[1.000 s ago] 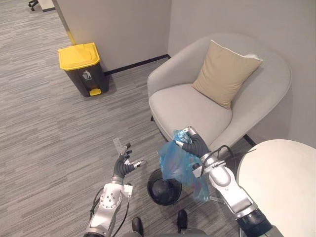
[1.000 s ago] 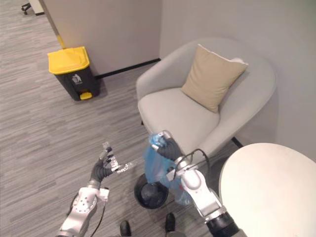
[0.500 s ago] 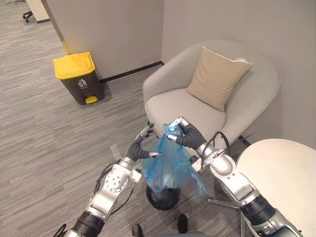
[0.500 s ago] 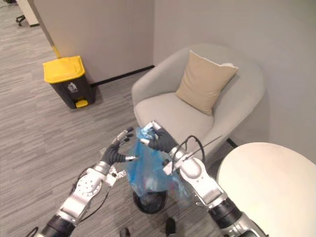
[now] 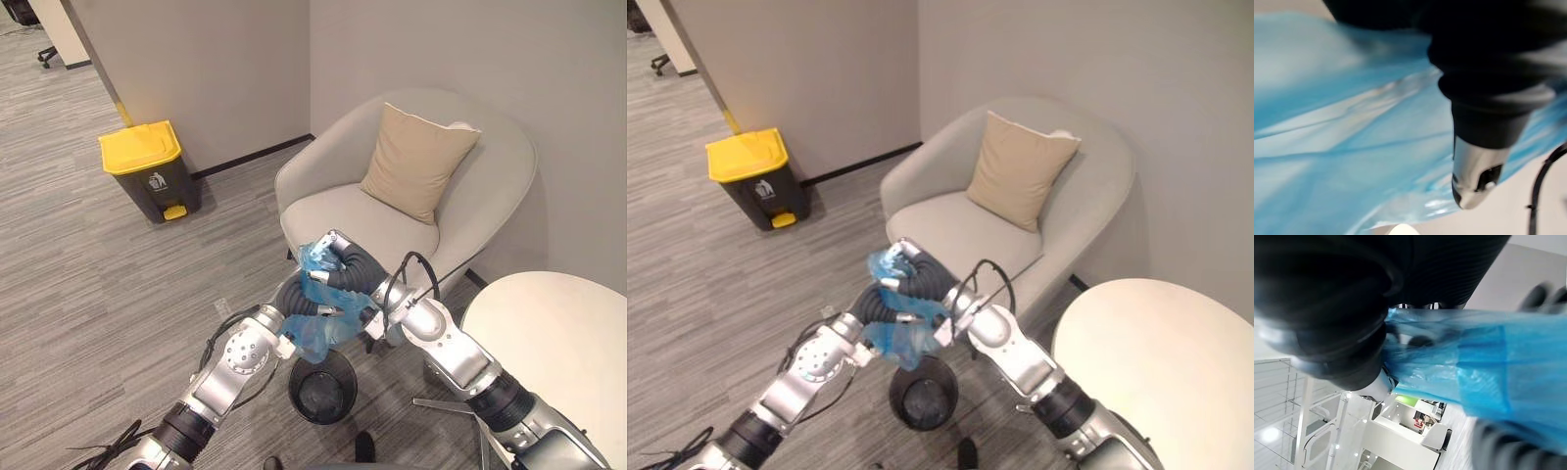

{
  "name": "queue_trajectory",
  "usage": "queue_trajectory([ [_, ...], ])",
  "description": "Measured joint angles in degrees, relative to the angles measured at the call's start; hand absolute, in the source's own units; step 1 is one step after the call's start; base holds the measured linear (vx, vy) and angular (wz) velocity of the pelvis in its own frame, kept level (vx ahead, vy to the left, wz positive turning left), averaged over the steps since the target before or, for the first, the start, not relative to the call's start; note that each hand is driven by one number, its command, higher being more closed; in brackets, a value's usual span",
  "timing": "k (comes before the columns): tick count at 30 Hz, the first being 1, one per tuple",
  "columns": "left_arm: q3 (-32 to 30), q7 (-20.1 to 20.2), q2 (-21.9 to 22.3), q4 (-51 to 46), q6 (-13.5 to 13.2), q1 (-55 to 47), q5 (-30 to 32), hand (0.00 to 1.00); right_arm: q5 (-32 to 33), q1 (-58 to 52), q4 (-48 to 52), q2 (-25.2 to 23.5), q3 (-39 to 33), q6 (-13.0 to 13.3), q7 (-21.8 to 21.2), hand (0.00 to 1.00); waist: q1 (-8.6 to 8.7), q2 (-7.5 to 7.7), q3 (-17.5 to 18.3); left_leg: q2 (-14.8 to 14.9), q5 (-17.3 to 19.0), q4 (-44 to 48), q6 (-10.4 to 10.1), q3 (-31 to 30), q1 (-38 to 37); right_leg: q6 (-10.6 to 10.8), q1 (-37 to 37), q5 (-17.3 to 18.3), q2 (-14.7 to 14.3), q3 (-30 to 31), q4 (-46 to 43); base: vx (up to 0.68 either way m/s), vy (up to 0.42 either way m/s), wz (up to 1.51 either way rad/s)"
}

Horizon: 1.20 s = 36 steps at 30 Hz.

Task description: Gather rubbish on tea table into small bin, then transfer packed bag to large trash can.

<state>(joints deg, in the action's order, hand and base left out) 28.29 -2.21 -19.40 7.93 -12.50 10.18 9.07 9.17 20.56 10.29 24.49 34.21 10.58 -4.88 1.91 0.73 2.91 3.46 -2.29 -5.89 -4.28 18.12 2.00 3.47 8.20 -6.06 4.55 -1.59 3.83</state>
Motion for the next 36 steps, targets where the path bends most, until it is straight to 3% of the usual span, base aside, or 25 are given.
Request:
queue_trajectory([
  [14,0.88,-0.93,5.11,13.24,1.15,1.78,4.69,0.0,0.49,2.68,-3.02,-4.53,1.97,-3.81,-0.23,1.0,0.54,0.47,0.24,0.29,-0.36,-0.04,-0.26,0.16,0.06,-0.36,0.55,-0.48,-0.46,0.82,-0.04,-0.01,-0.012,-0.02],
  [15,0.87,-1.31,5.72,14.63,1.6,1.85,5.62,1.0,0.64,2.68,-3.79,-4.76,1.97,-3.94,-0.23,1.0,0.54,0.54,0.24,0.37,-0.38,-0.04,-0.3,0.17,0.06,-0.39,0.6,-0.5,-0.54,0.91,-0.05,-0.01,-0.024,-0.04],
  [25,0.88,-1.64,7.46,21.99,2.13,2.09,10.13,1.0,2.2,2.93,-4.97,-6.75,1.95,-4.58,-0.27,1.0,0.76,0.72,0.2,0.88,-0.43,-0.04,-0.42,0.19,0.05,-0.63,0.87,-0.67,-1.16,1.51,0.01,0.0,-0.018,-0.04],
  [31,0.57,-2.63,8.15,22.95,2.15,1.94,9.24,1.0,2.17,2.9,-4.97,-7.65,1.85,-4.57,-0.79,1.0,1.02,0.74,0.18,0.91,-0.42,-0.05,-0.43,0.16,0.07,-0.69,1.15,-0.71,-1.23,1.95,-0.05,0.0,-0.007,-0.03],
  [35,-0.4,-2.67,9.0,22.3,2.2,1.81,4.72,1.0,2.17,1.16,-4.97,-9.4,0.71,-4.28,-1.72,1.0,1.16,0.74,0.18,0.96,-0.42,-0.05,-0.43,0.08,0.06,-0.69,1.14,-0.71,-1.22,1.96,-0.07,0.0,0.0,0.0],
  [36,-0.43,-2.62,8.99,21.32,2.31,1.07,4.27,1.0,2.04,0.29,-4.97,-9.86,0.72,-4.11,-1.95,0.0,1.17,0.74,0.18,0.98,-0.42,-0.05,-0.43,0.07,0.06,-0.68,1.15,-0.71,-1.21,1.98,-0.06,0.0,0.0,0.0],
])
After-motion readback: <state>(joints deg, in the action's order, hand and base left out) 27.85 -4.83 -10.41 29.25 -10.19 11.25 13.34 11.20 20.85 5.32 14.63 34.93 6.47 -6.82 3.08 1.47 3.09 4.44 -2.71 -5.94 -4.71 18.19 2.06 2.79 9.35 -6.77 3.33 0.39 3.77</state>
